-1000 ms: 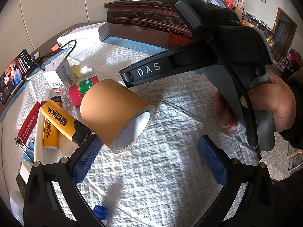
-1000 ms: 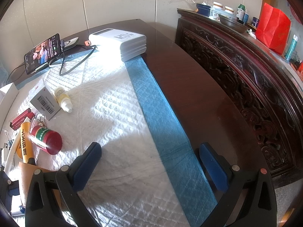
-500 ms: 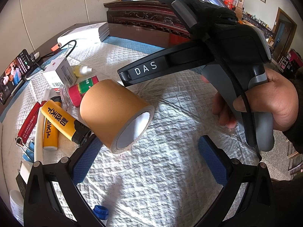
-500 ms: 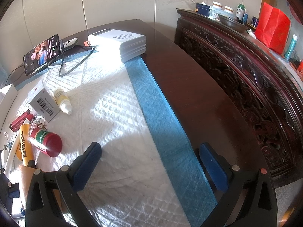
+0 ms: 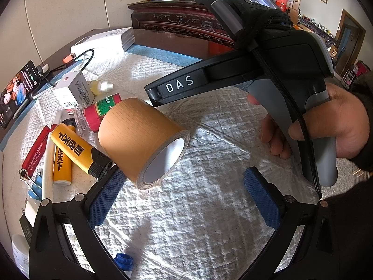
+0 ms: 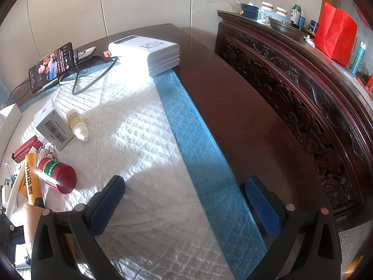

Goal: Organize rigid objects

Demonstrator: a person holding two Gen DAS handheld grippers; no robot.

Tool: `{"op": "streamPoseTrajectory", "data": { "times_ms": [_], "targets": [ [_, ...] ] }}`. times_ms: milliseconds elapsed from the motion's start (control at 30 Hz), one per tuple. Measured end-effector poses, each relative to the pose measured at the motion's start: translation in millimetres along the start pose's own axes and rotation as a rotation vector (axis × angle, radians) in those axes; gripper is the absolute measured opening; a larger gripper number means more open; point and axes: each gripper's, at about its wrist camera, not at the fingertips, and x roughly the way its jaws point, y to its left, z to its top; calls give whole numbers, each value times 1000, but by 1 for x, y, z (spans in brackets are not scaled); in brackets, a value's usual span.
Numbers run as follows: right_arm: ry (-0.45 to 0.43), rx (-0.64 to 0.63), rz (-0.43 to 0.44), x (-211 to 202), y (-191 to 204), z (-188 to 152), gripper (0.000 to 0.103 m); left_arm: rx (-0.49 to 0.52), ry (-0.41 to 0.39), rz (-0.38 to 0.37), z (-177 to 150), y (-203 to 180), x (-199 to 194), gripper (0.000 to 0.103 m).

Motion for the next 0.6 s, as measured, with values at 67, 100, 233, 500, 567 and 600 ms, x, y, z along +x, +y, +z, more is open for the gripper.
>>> {"op": "streamPoseTrajectory", "data": {
  "times_ms": [67, 100, 233, 500, 567, 600],
  "targets": [
    [0, 0, 0, 1, 0, 0, 103, 0, 0, 0, 0, 0, 0, 103],
    [0, 0, 0, 1, 0, 0, 103, 0, 0, 0, 0, 0, 0, 103],
    [0, 0, 0, 1, 0, 0, 103, 0, 0, 0, 0, 0, 0, 103],
    [0, -47, 37, 1, -1, 0, 103, -3, 0, 1, 0, 0, 0, 103],
    [3, -72, 55, 0, -4, -2, 103, -17, 6, 15, 1, 0, 0, 103],
    [11, -77, 58, -1, -6, -3, 103, -21, 18, 22, 2, -1, 0, 103]
  ]
}}
